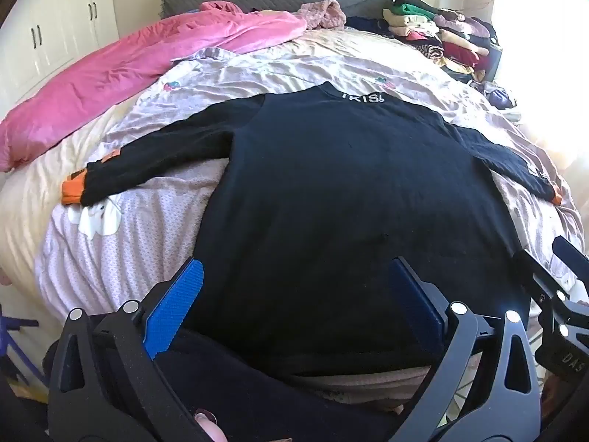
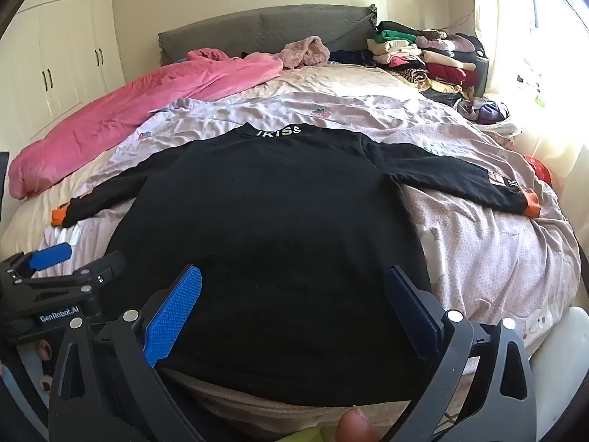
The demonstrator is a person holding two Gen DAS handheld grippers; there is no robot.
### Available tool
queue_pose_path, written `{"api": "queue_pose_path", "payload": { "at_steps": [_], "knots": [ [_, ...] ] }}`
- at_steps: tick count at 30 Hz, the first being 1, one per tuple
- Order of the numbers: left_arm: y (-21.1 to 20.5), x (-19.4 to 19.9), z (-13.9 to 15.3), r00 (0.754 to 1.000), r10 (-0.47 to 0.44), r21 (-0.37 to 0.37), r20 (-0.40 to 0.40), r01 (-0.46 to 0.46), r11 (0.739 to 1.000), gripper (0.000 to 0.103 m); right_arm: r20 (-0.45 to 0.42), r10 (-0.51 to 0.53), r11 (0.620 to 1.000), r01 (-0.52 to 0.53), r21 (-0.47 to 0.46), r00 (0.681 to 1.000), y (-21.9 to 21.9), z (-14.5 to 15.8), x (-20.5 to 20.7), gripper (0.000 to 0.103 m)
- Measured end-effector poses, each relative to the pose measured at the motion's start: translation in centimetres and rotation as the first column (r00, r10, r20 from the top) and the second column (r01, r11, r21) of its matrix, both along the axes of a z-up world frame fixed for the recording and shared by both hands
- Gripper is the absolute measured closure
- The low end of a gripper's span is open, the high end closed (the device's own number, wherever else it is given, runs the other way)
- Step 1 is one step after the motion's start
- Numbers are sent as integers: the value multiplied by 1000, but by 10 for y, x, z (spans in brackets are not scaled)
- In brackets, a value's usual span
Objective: Fold small clothes
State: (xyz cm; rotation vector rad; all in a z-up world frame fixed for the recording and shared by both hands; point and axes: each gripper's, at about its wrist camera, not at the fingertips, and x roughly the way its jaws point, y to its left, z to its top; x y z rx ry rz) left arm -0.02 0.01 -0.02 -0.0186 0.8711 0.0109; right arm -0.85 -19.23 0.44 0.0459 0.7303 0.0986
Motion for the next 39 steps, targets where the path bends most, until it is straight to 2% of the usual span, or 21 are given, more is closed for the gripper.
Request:
{"api": "queue_pose_path", "payload": {
  "at_steps": [2,26,39],
  "knots": [
    [0,0,0,1000,-5,-6,-3,5,1000,9,2,1,1000,-1,-19,1000,0,0,-1,4],
    [9,1,5,1000,5,1,6,-5,1000,9,0,-28,999,28,23,1000,-8,1,-1,4],
    [0,-1,6,1000,4,10,16,-4,1000,9,-2,-29,999,29,32,1000,-11,2,-1,4]
  ]
}}
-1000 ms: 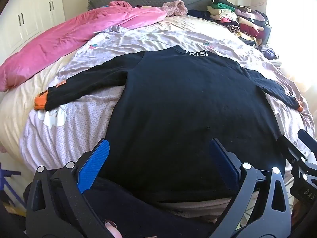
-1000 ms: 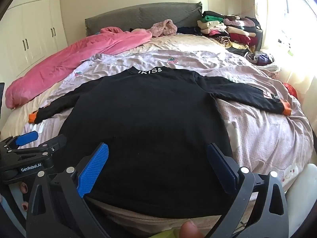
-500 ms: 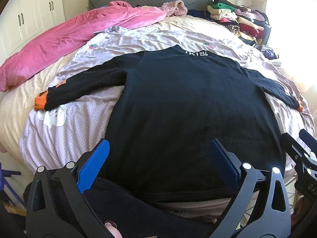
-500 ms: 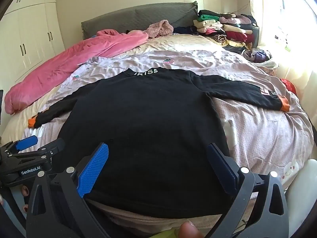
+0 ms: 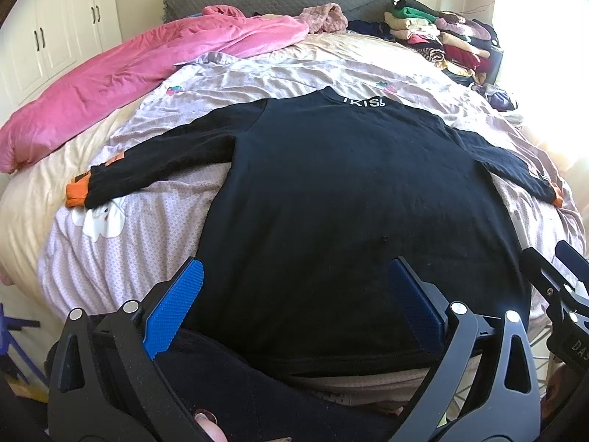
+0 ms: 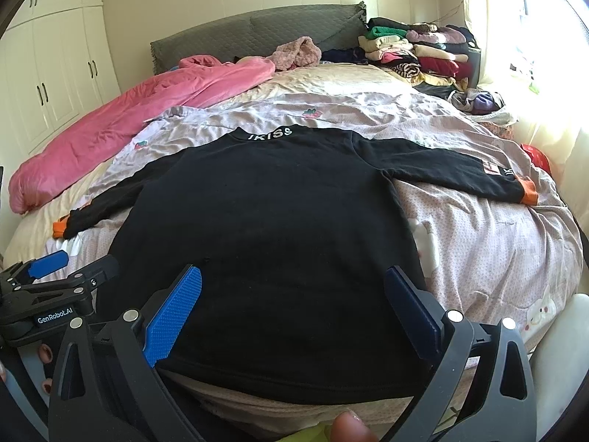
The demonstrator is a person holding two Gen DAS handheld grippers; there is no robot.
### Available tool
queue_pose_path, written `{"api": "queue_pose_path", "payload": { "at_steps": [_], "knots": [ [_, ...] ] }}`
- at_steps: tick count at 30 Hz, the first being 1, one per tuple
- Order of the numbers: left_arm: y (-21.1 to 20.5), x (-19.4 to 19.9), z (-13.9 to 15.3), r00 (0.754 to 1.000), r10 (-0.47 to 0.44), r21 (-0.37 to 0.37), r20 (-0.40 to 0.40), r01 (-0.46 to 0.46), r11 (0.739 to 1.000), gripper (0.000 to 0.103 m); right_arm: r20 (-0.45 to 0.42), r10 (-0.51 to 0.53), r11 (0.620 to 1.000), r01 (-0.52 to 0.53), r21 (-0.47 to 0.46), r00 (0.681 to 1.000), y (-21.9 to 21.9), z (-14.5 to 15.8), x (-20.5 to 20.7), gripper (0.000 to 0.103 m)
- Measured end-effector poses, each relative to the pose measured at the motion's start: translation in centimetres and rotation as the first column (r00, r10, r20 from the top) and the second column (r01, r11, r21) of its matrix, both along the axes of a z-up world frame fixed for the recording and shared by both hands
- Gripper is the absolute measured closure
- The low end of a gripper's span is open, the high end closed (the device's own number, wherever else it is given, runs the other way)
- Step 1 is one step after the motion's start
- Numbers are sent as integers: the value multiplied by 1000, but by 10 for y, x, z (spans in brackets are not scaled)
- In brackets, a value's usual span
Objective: Fold small clothes
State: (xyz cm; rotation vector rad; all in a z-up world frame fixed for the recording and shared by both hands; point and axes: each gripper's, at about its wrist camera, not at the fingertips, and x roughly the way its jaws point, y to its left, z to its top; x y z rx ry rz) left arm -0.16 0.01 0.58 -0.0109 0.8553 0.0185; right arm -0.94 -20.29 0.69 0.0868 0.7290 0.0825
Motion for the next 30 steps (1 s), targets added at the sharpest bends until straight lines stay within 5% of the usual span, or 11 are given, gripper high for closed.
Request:
{"api": "queue_pose_path", "payload": {
  "at_steps": [30],
  "knots": [
    [-9,20,1,1000,-17,17,-17,18,1000,9,0,-9,1000,9,-4,1000,-18,-2,16,4]
  ]
}}
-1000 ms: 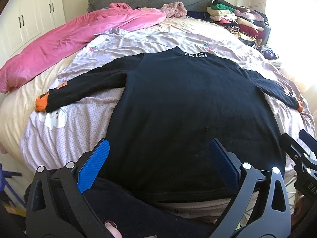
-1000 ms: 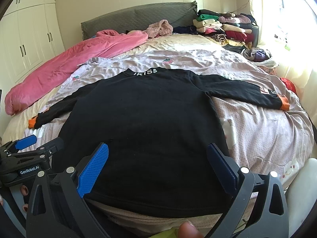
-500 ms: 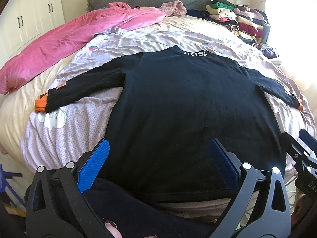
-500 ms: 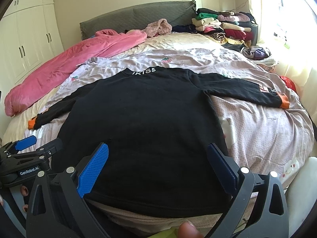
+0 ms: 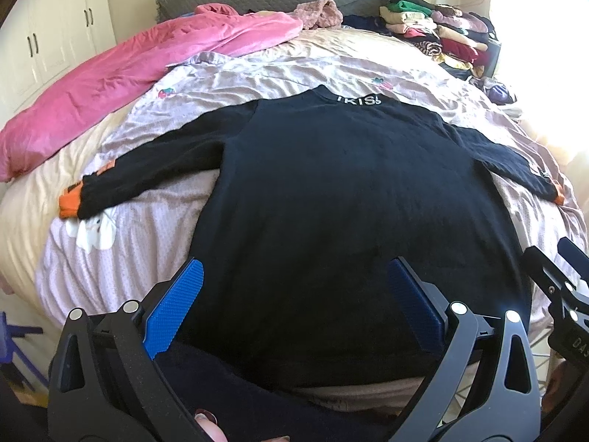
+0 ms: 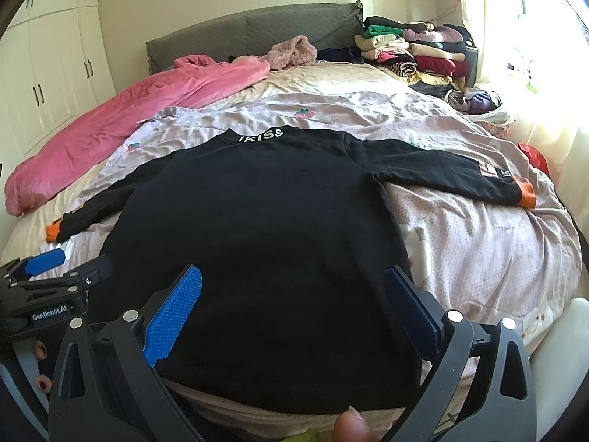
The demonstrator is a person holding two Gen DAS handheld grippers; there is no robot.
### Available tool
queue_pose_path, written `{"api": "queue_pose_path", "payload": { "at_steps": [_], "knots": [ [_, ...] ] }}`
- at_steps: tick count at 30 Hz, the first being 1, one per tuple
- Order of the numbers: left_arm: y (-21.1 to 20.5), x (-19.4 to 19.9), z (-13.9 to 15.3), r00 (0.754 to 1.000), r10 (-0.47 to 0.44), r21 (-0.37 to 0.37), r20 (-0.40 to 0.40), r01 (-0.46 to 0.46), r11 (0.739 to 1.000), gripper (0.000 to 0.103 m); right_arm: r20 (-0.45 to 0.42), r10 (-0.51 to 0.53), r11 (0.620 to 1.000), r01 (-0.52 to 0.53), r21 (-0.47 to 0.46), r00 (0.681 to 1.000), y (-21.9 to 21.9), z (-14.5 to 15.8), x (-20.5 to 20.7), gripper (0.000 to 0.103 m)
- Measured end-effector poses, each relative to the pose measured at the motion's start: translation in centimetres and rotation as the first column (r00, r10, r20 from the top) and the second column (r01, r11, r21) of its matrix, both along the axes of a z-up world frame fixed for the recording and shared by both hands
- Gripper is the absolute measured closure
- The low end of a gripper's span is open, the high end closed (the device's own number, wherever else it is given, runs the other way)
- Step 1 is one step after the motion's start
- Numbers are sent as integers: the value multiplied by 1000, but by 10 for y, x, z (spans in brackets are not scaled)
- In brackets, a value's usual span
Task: Fold small clothes
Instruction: 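Move the right gripper to the orange cuff of the sleeve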
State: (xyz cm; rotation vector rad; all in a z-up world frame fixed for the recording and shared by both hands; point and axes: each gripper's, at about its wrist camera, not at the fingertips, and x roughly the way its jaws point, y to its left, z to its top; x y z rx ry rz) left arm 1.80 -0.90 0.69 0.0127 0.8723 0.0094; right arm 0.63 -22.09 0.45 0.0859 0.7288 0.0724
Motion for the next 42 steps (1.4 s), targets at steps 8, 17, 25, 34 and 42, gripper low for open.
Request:
{"api": "queue_pose_path", "payload": {
  "at_steps": [8,17,25,34,42],
  "knots": [
    [-8,30,12,1000,-24,-11,12,24,1000,9,-11,-8,1000,8,-13,1000,-11,1,23,4],
    [-8,76,28,999,-13,-6,37,13,1000,9,5,-57,998,57,0,998,-35,12,58,4],
    [-18,117,21,1000,-20,-14,1,20,1000,9,-16,-93,996,93,6,996,-61,17,90,4],
    [-27,165,9,1000,6,3,-4,-6,1000,9,-44,-181,983,181,-4,982,-108,9,127,4],
    [-23,205,8,999,40,-37,3,-40,999,9,-63,-315,949,314,-33,947,-176,0,149,4]
  ]
}}
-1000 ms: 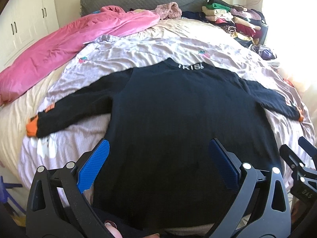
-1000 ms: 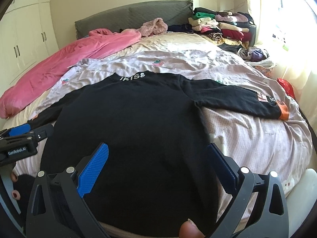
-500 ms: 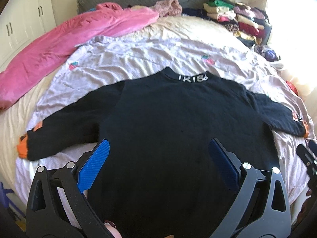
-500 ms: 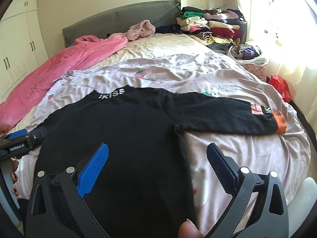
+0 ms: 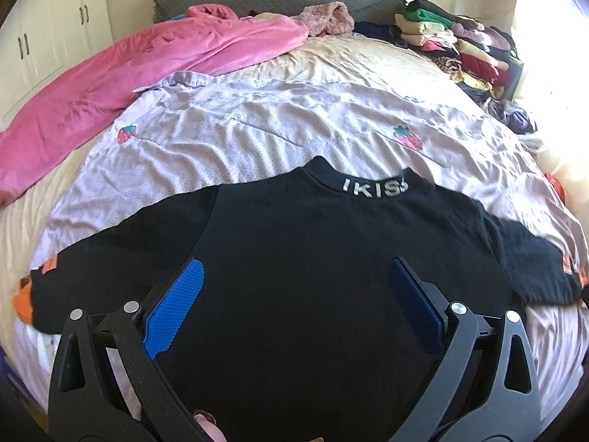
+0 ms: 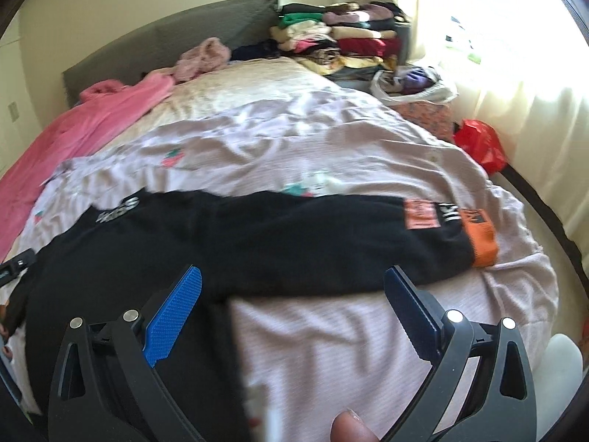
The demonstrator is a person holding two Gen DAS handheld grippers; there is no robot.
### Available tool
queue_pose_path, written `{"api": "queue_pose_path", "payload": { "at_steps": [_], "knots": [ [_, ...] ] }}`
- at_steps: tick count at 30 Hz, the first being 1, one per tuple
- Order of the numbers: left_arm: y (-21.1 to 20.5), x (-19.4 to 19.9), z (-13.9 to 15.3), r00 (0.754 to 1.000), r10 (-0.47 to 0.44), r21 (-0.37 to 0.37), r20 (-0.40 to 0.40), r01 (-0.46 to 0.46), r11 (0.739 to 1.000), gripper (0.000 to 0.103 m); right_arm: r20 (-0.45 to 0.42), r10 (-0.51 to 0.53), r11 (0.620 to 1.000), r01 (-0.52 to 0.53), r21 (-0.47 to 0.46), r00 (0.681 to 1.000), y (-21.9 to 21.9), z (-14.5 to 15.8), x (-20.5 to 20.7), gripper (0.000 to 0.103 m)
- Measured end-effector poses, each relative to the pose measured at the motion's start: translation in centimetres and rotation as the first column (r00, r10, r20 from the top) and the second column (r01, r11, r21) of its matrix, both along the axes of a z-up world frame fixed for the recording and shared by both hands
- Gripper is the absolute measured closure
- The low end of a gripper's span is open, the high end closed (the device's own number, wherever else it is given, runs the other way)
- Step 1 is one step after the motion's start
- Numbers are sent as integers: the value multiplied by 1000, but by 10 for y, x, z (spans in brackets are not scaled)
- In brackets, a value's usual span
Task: Fold small clothes
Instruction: 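Move the right gripper to the orange cuff of the sleeve, then close the right gripper on the orange sleeve cuff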
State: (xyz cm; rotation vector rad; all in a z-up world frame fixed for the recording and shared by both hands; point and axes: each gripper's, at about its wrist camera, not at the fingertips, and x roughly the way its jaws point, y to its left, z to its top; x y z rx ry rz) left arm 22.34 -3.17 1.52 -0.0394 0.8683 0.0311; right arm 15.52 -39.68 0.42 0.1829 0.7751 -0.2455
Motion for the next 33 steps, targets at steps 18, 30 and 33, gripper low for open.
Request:
{"api": "queue_pose_path", "payload": {
  "at_steps": [18,30,33],
  "knots": [
    [-27,60,-32,998,-39,-189,-41,31,981,9,-97,-238,968,245,63,966,-177,-32,27,5],
    [-22,59,-51,996,-68,-155,-53,59,986,9,-178,-288,924,322,206,941,-232,-64,25,33],
    [-21,54,-50,996,-77,-153,-38,70,986,9,-192,-285,915,326,237,939,-237,-77,29,42]
  ]
}}
